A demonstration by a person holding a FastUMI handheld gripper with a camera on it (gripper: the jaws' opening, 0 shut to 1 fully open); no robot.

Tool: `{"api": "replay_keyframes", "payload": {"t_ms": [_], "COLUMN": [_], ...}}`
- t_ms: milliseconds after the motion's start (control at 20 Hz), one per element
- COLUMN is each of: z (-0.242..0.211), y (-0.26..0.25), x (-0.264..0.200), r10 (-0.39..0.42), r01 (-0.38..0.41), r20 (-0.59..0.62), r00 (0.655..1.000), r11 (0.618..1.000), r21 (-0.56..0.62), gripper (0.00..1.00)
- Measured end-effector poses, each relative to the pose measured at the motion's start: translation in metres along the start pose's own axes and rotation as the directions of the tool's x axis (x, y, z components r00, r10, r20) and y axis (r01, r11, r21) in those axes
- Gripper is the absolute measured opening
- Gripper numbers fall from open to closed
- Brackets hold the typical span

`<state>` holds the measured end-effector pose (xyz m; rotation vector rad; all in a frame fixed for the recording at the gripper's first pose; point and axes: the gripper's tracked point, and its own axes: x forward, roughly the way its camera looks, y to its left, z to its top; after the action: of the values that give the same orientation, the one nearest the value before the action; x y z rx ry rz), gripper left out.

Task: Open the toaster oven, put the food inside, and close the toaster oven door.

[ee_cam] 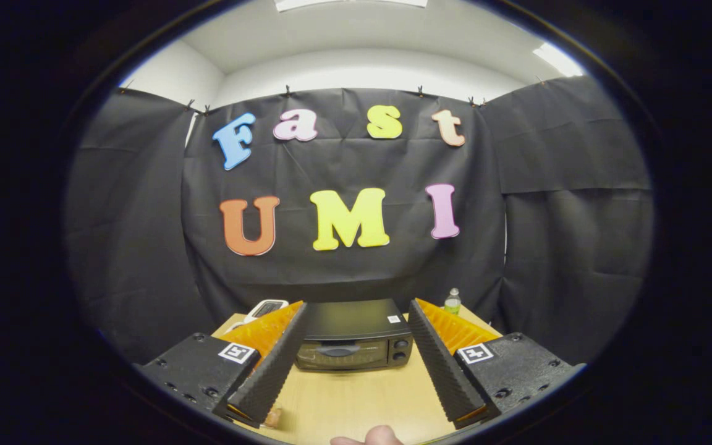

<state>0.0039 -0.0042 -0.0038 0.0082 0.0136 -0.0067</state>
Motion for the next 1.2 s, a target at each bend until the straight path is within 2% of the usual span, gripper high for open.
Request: {"api": "replay_keyframes", "payload": {"t_ms": [300,550,950,1100,1200], "z": [-0.009,-0.030,-0.118,-0.163,-0.184], "y": [-0.002,-0.005,0.004,0.020,0.022], "x": [0.008,0.039,0.163,0.210,0.237], "r10": [0.014,0.032,0.073,0.113,0.113], "r01": [-0.014,-0.031,-0.074,-0.121,-0.122], "r20": [-0.022,-0.068,-0.181,-0.272,-0.311], "r00": [1.000,0.997,0.981,0.956,0.943], "r11": [1.000,0.999,0.997,0.993,0.992], "r21": [0.006,0.022,-0.002,-0.014,-0.009], "gripper": [1.00,1.00,1.00,1.00,1.00]}}
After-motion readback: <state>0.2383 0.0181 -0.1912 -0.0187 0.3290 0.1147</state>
